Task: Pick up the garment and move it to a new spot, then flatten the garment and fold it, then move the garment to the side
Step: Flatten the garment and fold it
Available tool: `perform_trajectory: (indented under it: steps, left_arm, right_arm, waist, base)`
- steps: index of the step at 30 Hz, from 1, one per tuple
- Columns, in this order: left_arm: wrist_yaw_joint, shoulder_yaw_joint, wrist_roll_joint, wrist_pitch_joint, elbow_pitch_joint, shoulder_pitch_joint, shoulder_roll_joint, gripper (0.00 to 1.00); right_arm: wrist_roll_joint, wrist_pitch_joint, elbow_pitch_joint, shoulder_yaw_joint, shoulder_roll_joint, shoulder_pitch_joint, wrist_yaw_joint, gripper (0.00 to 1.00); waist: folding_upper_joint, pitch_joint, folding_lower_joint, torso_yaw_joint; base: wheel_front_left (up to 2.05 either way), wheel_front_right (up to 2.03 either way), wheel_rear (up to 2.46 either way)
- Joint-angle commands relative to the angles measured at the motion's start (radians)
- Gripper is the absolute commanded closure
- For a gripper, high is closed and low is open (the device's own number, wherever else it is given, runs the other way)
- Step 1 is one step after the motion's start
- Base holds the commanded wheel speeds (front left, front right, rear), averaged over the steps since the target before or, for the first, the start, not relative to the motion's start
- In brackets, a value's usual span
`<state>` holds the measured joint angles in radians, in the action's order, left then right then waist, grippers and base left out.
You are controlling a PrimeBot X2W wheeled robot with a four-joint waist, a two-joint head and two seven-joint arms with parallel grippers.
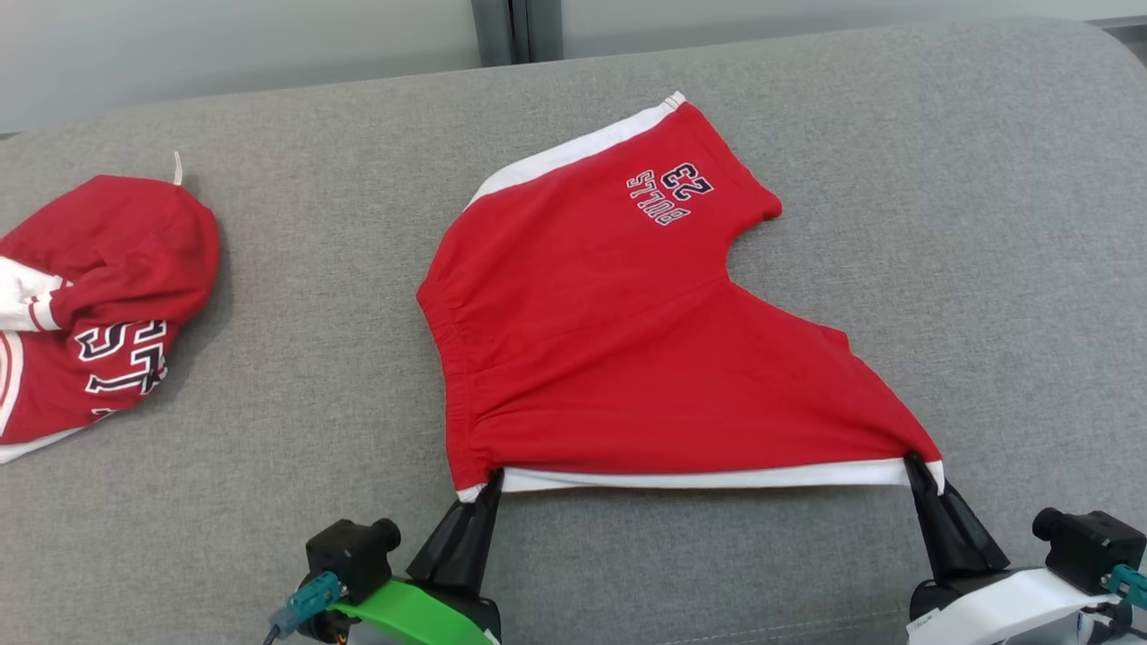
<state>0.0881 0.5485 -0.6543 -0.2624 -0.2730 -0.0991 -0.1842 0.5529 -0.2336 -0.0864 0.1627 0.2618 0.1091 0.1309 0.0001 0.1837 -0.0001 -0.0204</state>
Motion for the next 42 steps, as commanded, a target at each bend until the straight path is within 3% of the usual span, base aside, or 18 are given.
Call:
perform_trajectory:
  steps: [1, 10, 19, 27, 38, 39, 40, 41, 42]
  left_arm:
    - [0.005, -0.002, 0.013, -0.003, -0.004, 0.015, -0.001, 1.0]
    - [0.019, 0.021, 0.012, 0.003, -0.014, -0.072, 0.028, 1.0]
    - [0.034, 0.029, -0.036, 0.034, -0.032, -0.228, 0.073, 1.0]
    - [0.039, 0.039, -0.074, 0.068, -0.1, -0.419, 0.106, 1.0]
    - [0.042, 0.053, -0.123, 0.036, -0.291, -0.651, 0.128, 1.0]
    - [0.043, 0.058, -0.123, 0.032, -0.306, -0.665, 0.129, 0.94]
    - [0.043, 0.066, -0.123, 0.028, -0.323, -0.68, 0.13, 0.57]
    - [0.043, 0.075, -0.121, 0.023, -0.336, -0.692, 0.13, 0.0]
    - [0.042, 0.084, -0.119, 0.019, -0.349, -0.704, 0.131, 0.0]
  right_arm:
    - [-0.007, 0.003, 0.008, -0.014, -0.005, 0.003, 0.0, 1.0]
    - [-0.034, 0.028, -0.006, -0.035, -0.011, -0.141, 0.0, 1.0]
    - [-0.085, 0.055, -0.125, -0.045, -0.016, -0.429, 0.0, 1.0]
    - [-0.129, 0.103, -0.322, -0.044, -0.012, -0.73, 0.0, 1.0]
    - [-0.114, 0.133, -0.672, 0.023, 0.009, -1.099, 0.0, 1.0]
    - [-0.11, 0.13, -0.701, 0.024, 0.009, -1.117, 0.0, 1.0]
    - [-0.108, 0.128, -0.733, 0.028, 0.01, -1.134, 0.0, 1.0]
    - [-0.107, 0.119, -0.756, 0.033, 0.009, -1.149, 0.0, 0.64]
    - [-0.106, 0.108, -0.78, 0.039, 0.008, -1.165, 0.0, 0.0]
  waist:
    - [-0.0001, -0.004, 0.0001, 0.003]
    - [-0.0001, 0.007, 0.0001, 0.025]
    - [-0.0001, 0.073, 0.0001, 0.078]
    - [-0.0001, 0.164, 0.0001, 0.127]
    - [-0.0001, 0.269, 0.0001, 0.199]
    - [-0.0001, 0.274, 0.0001, 0.202]
    - [-0.0001, 0.279, 0.0001, 0.208]
    - [-0.0001, 0.281, 0.0001, 0.21]
    - [-0.0001, 0.283, 0.0001, 0.213]
  base:
    - [0.0, 0.0, 0.0]
    - [0.0, 0.0, 0.0]
    - [0.0, 0.0, 0.0]
    - [0.0, 0.0, 0.0]
    - [0.0, 0.0, 0.0]
    - [0.0, 0.0, 0.0]
    - [0.0, 0.0, 0.0]
    - [0.0, 0.0, 0.0]
    - [0.0, 0.0, 0.0]
